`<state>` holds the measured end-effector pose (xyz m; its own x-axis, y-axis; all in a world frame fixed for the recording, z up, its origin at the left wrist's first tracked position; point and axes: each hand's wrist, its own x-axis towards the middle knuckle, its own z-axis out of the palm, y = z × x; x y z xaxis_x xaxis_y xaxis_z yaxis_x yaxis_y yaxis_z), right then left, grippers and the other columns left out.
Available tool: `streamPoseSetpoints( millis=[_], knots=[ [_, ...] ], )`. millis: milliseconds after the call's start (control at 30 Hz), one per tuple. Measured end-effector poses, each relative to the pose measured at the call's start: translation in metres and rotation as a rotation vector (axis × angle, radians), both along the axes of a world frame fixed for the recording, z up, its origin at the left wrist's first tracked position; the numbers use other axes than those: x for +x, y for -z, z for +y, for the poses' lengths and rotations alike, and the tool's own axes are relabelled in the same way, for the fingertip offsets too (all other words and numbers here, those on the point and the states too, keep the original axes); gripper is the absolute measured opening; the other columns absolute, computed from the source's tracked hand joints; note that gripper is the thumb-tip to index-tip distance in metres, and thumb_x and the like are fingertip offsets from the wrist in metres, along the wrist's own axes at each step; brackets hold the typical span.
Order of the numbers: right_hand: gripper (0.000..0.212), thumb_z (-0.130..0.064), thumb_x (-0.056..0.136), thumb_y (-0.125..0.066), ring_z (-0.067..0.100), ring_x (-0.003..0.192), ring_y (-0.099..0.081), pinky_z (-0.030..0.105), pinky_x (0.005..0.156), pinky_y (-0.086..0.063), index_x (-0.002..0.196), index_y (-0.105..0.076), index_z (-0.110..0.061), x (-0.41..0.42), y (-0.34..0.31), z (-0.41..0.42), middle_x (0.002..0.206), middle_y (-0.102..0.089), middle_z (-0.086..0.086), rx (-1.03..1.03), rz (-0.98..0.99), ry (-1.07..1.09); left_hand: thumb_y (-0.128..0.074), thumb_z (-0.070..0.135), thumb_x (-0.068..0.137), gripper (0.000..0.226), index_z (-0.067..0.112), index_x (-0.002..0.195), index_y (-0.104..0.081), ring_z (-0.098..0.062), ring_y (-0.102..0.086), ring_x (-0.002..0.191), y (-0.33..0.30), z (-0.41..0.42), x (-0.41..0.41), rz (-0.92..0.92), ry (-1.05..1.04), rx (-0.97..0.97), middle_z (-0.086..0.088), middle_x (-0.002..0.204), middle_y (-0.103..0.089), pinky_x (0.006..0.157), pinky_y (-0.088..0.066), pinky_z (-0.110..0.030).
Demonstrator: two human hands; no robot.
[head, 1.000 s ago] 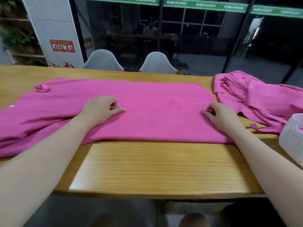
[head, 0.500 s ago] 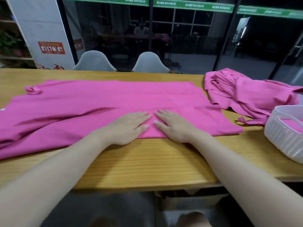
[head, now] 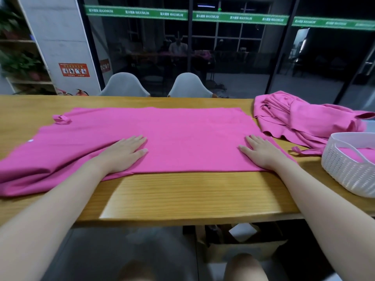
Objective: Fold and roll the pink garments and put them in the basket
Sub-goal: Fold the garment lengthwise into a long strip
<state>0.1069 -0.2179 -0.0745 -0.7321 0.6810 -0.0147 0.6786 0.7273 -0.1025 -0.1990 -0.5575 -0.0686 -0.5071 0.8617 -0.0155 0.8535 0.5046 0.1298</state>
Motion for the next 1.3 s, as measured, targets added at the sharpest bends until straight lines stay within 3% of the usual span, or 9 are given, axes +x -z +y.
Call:
streamPoseSetpoints(
  millis=[333, 433, 500, 567, 667, 833, 1033, 1200, 1300],
  knots=[
    [0.076, -0.064, 0.103, -0.026, 0.020, 0.157, -0.010, 0.040, 0.128, -0.007, 0.163, -0.018, -0.018, 0.057, 0.000, -0.048, 0.170, -0.012, 0.004, -0.005, 0.036, -0.033, -0.029, 0.055, 0.107, 0.063, 0.029, 0.163, -0.016, -0.006, -0.007, 0.155, 0.005, -0.051, 0.052, -0.013, 0.033, 0.051, 0.012, 0.168, -0.010, 0.126, -0.003, -0.030],
    [0.071, -0.059, 0.104, -0.029, 0.025, 0.154, -0.023, 0.043, 0.126, -0.016, 0.159, -0.031, -0.014, 0.071, -0.002, -0.058, 0.167, -0.024, 0.008, 0.004, 0.056, -0.016, -0.040, 0.047, 0.107, 0.054, 0.024, 0.156, -0.039, -0.015, -0.030, 0.150, 0.000, -0.063, 0.072, -0.020, 0.010, 0.175, 0.006, 0.162, -0.035, 0.125, -0.021, -0.034],
    [0.064, -0.055, 0.103, -0.031, 0.030, 0.140, -0.044, 0.045, 0.117, -0.034, 0.148, -0.047, -0.012, 0.066, -0.007, -0.072, 0.156, -0.045, 0.011, 0.010, 0.076, -0.026, -0.045, 0.036, 0.106, 0.041, 0.019, 0.141, -0.057, -0.025, -0.051, 0.133, -0.007, -0.071, 0.079, 0.074, -0.012, 0.197, -0.005, 0.146, -0.057, 0.112, -0.040, -0.039],
    [0.054, -0.050, 0.105, -0.037, 0.030, 0.130, -0.053, 0.042, 0.109, -0.042, 0.143, -0.052, -0.014, 0.047, -0.012, -0.097, 0.147, -0.054, 0.010, -0.004, 0.096, -0.076, -0.049, 0.029, 0.102, 0.035, 0.017, 0.133, -0.062, -0.028, -0.057, 0.121, -0.014, -0.090, 0.081, 0.180, -0.037, 0.197, -0.007, 0.132, -0.064, 0.101, -0.047, -0.042],
    [0.059, -0.052, 0.105, -0.039, 0.027, 0.142, -0.044, 0.042, 0.118, -0.035, 0.153, -0.043, -0.017, 0.005, -0.009, -0.144, 0.158, -0.043, 0.006, -0.031, 0.123, -0.222, -0.054, 0.029, 0.100, 0.040, 0.019, 0.139, -0.058, -0.026, -0.056, 0.122, -0.014, -0.138, 0.078, 0.223, -0.087, 0.267, -0.003, 0.132, -0.062, 0.102, -0.047, -0.044],
    [0.060, -0.051, 0.107, -0.034, 0.024, 0.151, -0.030, 0.039, 0.124, -0.023, 0.158, -0.034, -0.021, -0.083, -0.002, -0.220, 0.165, -0.031, 0.006, -0.056, 0.152, -0.468, -0.050, 0.053, 0.101, 0.057, 0.022, 0.149, -0.048, -0.017, -0.044, 0.139, 0.004, -0.229, 0.073, 0.156, -0.231, 0.328, 0.004, 0.152, -0.049, 0.116, -0.037, -0.039],
    [0.060, -0.047, 0.105, -0.043, 0.023, 0.147, -0.037, 0.037, 0.121, -0.029, 0.157, -0.035, -0.019, -0.164, -0.004, -0.299, 0.161, -0.038, 0.004, -0.050, 0.224, -0.738, -0.054, 0.066, 0.093, 0.061, 0.032, 0.144, -0.052, -0.003, -0.045, 0.133, 0.006, -0.292, 0.059, 0.071, -0.308, 0.356, 0.016, 0.145, -0.053, 0.111, -0.040, -0.032],
    [0.049, -0.035, 0.099, -0.059, 0.026, 0.128, -0.054, 0.042, 0.107, -0.044, 0.145, -0.052, -0.017, -0.199, -0.012, -0.337, 0.141, -0.057, 0.005, 0.012, 0.393, -0.907, -0.068, 0.059, 0.087, 0.054, 0.032, 0.133, -0.061, 0.003, -0.050, 0.120, 0.008, -0.317, 0.047, 0.014, -0.353, 0.503, 0.022, 0.128, -0.060, 0.105, -0.044, -0.029],
    [0.037, -0.031, 0.098, -0.061, 0.024, 0.111, -0.060, 0.043, 0.095, -0.049, 0.133, -0.062, -0.019, -0.211, -0.016, -0.352, 0.124, -0.066, 0.001, 0.035, 0.456, -0.994, -0.074, 0.060, 0.081, 0.043, 0.030, 0.112, -0.067, 0.000, -0.055, 0.101, 0.012, -0.336, 0.039, 0.011, -0.447, 0.670, 0.019, 0.108, -0.060, 0.087, -0.047, -0.023]
  ],
)
